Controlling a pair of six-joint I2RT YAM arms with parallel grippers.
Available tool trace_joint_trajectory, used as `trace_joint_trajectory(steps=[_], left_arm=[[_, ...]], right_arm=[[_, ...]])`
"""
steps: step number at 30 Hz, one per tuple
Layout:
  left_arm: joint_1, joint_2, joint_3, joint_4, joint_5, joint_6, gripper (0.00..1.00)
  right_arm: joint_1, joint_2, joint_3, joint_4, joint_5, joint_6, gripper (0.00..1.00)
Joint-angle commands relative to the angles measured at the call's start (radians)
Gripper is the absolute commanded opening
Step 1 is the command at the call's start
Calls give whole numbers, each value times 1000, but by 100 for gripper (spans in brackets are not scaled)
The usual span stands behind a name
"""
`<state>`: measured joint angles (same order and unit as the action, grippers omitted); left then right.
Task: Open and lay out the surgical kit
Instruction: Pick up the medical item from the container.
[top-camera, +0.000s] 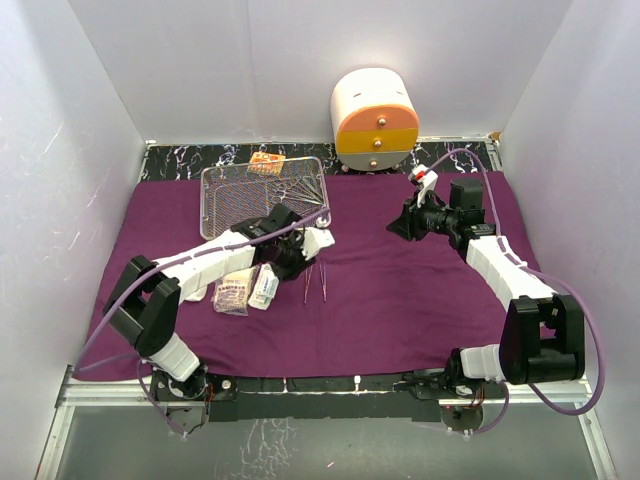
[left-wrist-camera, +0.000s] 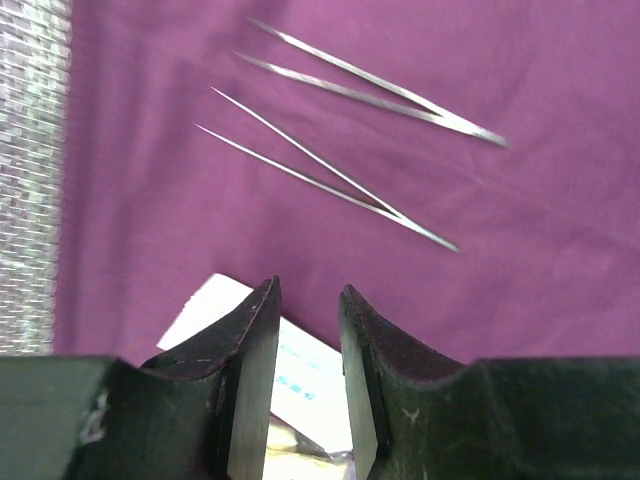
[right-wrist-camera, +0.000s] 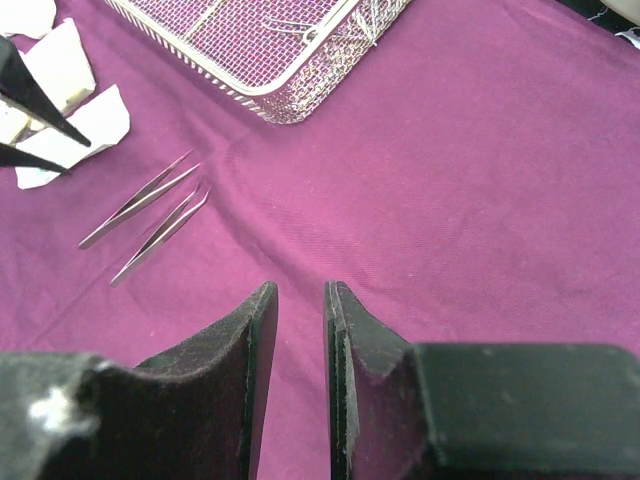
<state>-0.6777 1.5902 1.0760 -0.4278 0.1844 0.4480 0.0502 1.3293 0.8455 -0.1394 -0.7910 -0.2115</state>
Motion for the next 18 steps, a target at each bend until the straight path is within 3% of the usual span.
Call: trace_joint_trajectory(steps=[1,18], left_arm=[[-12,-12,-58,-17,102,86,30],[-53,63,-88,35,127,65,29]], right_arm=[[-3,-19,35,23,6,-20,24],[-3,-7,32,23,12,-31,24]])
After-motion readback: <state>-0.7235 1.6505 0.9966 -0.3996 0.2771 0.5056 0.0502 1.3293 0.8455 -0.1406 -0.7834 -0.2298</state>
